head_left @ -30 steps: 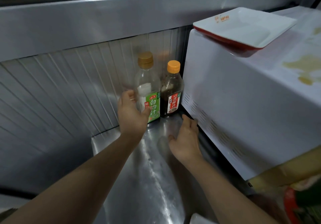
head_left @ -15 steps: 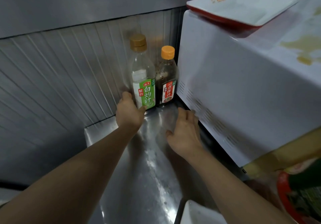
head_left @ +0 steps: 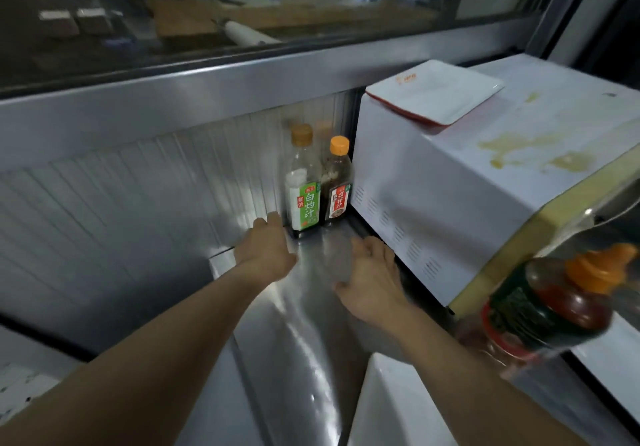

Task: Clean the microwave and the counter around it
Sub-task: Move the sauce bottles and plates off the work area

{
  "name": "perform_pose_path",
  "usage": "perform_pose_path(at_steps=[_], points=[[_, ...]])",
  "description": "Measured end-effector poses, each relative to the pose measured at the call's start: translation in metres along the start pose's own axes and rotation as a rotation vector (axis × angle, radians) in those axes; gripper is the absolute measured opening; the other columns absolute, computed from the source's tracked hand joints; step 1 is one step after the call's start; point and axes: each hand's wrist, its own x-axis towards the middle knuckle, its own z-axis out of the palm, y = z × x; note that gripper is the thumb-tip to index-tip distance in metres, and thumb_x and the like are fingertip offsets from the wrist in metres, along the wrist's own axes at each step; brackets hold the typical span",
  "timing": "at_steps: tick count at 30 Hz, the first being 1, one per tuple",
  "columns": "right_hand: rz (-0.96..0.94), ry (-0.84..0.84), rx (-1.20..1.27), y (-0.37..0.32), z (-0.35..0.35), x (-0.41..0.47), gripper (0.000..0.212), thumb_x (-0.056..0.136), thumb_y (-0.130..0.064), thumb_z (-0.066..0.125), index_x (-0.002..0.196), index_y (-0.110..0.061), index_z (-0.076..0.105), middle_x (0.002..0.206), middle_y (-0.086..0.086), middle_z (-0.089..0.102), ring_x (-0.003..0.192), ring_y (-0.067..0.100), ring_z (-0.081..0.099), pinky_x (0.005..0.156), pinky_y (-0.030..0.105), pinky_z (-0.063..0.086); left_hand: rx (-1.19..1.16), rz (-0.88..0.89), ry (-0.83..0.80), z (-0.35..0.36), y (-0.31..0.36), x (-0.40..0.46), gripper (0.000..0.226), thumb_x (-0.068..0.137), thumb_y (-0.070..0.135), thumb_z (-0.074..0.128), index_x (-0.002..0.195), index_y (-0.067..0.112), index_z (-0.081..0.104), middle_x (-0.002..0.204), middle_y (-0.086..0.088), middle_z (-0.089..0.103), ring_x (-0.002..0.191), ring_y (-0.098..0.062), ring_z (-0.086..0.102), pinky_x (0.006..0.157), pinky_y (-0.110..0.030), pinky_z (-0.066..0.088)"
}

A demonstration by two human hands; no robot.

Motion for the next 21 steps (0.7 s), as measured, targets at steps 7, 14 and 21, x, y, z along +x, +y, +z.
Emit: perform_pose_path(at_steps=[7, 14, 21], points=[[-0.007, 0.072, -0.002, -0.017, -0.044, -0.063, 0.067, 0.083, -0.032, 0.061, 0.139, -0.014, 0.028, 0.143, 0.01, 0.023, 0.132, 0.031, 0.021, 0.108, 0.039, 0.027, 0.054, 0.164, -0.063, -0.026, 0.014, -0.061, 0.067, 0.08, 0.03, 0.07, 0.134, 0.013, 0.034, 0.126, -0.01, 0.047, 0.115, -0.029, 0.05, 0.093, -0.043, 0.046], [-0.049, 0.196, 0.045, -0.019, -0.08, -0.112, 0.071, 0.082, -0.026, 0.06, 0.143, -0.014, 0.026, 0.148, 0.01, 0.02, 0.136, 0.028, 0.017, 0.112, 0.034, 0.022, 0.016, 0.266, -0.084, -0.035, 0.038, -0.103, 0.068, 0.078, 0.03, 0.071, 0.133, 0.013, 0.034, 0.134, -0.01, 0.043, 0.122, -0.029, 0.045, 0.098, -0.045, 0.042], [-0.096, 0.302, 0.057, 0.005, -0.124, -0.146, 0.072, 0.083, -0.027, 0.063, 0.144, -0.014, 0.026, 0.149, 0.011, 0.02, 0.137, 0.029, 0.017, 0.113, 0.035, 0.022, -0.086, 0.325, -0.055, -0.03, 0.084, -0.133, 0.073, 0.075, 0.04, 0.074, 0.133, 0.016, 0.036, 0.133, -0.006, 0.047, 0.12, -0.025, 0.047, 0.098, -0.041, 0.043]])
